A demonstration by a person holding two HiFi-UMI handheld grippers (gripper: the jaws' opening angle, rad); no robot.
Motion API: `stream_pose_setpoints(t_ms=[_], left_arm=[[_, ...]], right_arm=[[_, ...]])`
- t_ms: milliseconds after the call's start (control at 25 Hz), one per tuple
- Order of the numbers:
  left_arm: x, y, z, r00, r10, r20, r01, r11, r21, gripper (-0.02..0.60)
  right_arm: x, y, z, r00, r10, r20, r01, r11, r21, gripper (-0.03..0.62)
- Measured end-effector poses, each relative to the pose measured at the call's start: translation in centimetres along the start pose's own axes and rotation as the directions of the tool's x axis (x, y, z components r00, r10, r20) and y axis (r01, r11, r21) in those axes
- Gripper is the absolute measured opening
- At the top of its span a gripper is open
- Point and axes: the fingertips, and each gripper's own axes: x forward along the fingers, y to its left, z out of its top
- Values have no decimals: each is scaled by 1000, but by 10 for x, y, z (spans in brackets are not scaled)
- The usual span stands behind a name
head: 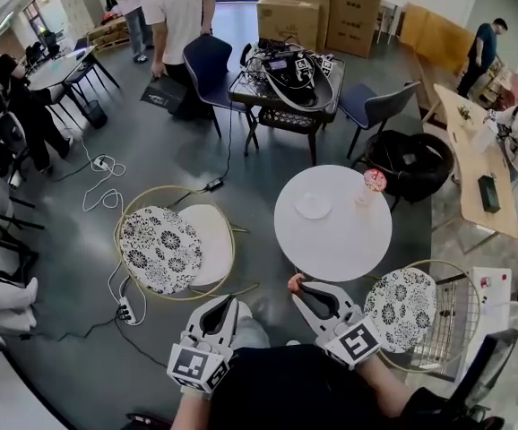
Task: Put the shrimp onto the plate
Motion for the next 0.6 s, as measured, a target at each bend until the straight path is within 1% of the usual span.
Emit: stream_pose_setpoints(t_ms=[200,360,600], left_arm=[[15,38,4,1000,-18,-4,18,1000,-15,5],[23,70,10,1000,-25,-1,25,999,-22,5],[33,115,19,998,-54,-11,54,998,-19,5]], right_arm=[[38,-9,3,1000,-15,-16,15,1000,13,63],[68,-15,2,999,-42,-23,43,999,25,63],[109,-28,6,994,-104,-16,104,994,20,63]])
